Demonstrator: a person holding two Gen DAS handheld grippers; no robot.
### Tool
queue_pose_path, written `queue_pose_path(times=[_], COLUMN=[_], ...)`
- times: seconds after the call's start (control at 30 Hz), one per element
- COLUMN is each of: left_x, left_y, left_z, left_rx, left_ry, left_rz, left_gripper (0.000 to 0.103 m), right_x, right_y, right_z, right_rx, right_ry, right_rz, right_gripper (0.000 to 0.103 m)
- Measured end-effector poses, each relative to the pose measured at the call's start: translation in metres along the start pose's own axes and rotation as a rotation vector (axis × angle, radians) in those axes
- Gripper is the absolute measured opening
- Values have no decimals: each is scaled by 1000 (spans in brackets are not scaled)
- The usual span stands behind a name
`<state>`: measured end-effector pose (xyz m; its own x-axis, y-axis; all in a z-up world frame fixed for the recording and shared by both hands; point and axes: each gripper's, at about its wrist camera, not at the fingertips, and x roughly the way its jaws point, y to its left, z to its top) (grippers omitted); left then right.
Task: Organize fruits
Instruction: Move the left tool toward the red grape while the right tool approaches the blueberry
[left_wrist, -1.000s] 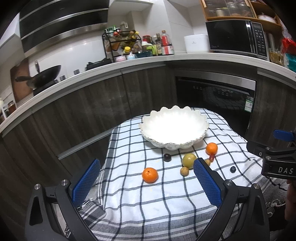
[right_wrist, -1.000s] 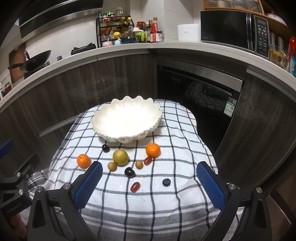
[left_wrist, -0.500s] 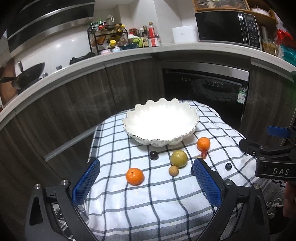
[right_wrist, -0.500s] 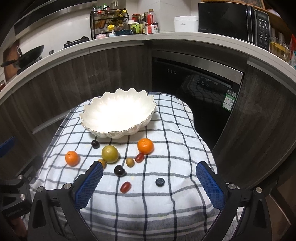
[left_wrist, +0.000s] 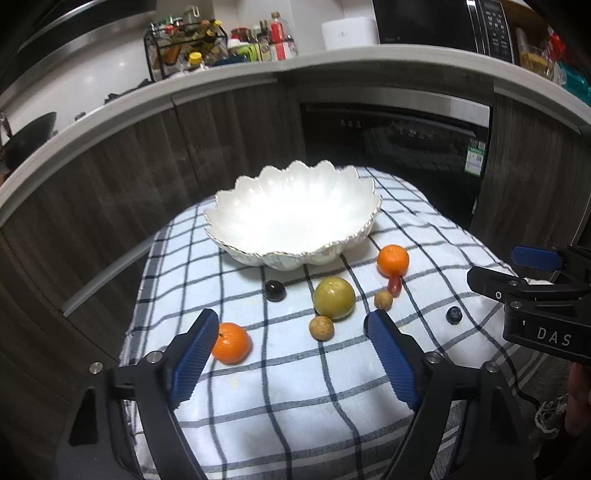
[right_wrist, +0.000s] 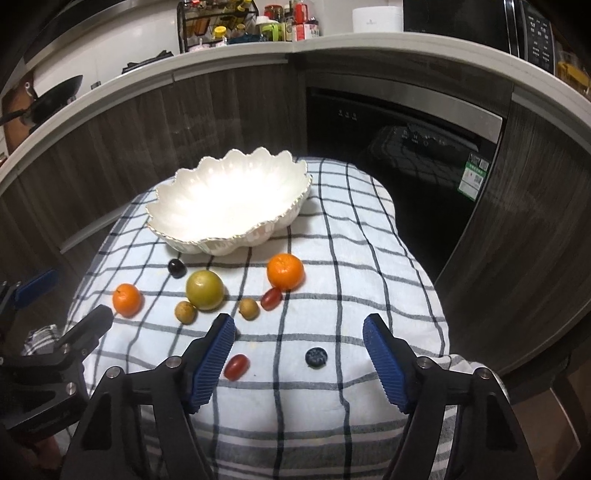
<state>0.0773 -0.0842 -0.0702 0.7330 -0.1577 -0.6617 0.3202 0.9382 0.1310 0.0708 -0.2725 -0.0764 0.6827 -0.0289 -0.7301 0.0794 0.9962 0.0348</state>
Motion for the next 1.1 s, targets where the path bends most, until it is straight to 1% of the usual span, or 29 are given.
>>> queue_pose_path(times=[0.1, 0.13, 0.17, 0.3, 0.37, 0.47, 0.6, 0.8, 1.0, 1.1], left_x=[11, 13, 16, 24, 24, 26, 33, 48, 61, 67], left_y=[-3, -4, -6, -24, -34, -52, -65, -75, -82, -84], left_z=[-2, -3, -4, -11, -13, -18, -21, -26, -32, -35], left_rx=[-4, -4, -2, 28, 55, 102, 125, 118, 111, 106], left_ry=[15, 17, 25, 54, 57, 60, 79, 120, 147, 166], left_rz=[-14, -18, -27, -71, -88, -116, -135, -148, -160, -169], left_gripper=[82, 80, 77, 75, 72, 70, 65, 59, 54, 49], right_x=[10, 13, 16, 27, 33, 39, 50, 65, 75, 79], right_y=[-3, -5, -6, -10, -14, -19, -22, -24, -28, -28], right_z=[-2, -3, -5, -9, -12, -14, -19, -27, -30, -31], right_rx=[3, 5, 5, -2, -2, 1, 2, 12, 34, 33], right_ry=[20, 26, 31, 57, 71, 89, 121, 177, 202, 210], right_rz=[-11, -13, -14, -9, -2, 9, 24, 32, 30, 31], right_gripper=[72, 71, 69, 59, 57, 54, 47, 44, 44, 44])
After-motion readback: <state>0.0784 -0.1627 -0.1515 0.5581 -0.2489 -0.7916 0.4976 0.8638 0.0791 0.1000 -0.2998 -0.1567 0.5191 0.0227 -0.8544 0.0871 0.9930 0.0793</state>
